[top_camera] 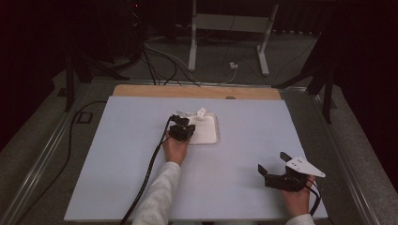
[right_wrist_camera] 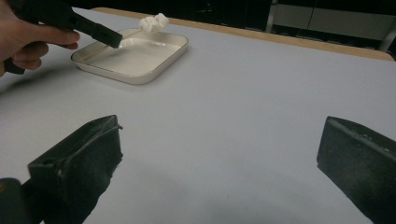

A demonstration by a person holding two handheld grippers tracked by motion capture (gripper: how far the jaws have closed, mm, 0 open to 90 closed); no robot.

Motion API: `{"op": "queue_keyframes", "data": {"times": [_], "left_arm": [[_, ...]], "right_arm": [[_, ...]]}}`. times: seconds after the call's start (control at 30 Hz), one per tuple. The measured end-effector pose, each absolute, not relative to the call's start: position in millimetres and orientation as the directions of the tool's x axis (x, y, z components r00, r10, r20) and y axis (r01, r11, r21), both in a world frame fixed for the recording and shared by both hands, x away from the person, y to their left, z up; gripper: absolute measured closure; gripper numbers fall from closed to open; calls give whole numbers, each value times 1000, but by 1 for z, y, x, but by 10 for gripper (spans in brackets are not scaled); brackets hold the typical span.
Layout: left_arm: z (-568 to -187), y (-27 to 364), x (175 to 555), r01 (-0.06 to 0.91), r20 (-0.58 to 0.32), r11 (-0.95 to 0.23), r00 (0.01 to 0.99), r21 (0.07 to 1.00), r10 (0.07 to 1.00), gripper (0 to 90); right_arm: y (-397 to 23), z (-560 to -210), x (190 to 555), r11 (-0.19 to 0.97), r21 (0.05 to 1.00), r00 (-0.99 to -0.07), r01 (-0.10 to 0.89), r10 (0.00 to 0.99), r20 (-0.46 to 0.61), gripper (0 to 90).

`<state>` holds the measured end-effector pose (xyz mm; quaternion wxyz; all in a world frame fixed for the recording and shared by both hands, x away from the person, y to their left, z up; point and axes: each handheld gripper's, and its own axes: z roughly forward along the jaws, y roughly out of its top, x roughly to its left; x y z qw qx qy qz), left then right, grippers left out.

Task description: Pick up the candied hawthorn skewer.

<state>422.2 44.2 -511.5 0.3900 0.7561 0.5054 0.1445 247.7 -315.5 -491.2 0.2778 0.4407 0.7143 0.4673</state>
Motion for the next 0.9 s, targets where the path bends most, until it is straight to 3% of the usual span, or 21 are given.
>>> {"op": "queue_keyframes", "data": {"times": [0.9], "left_arm": [[-468,78,382,559,-194,-171,534,812,823,900]], "right_arm": [[-314,-491,247,171,913,-461,370,887,21,0]]}}
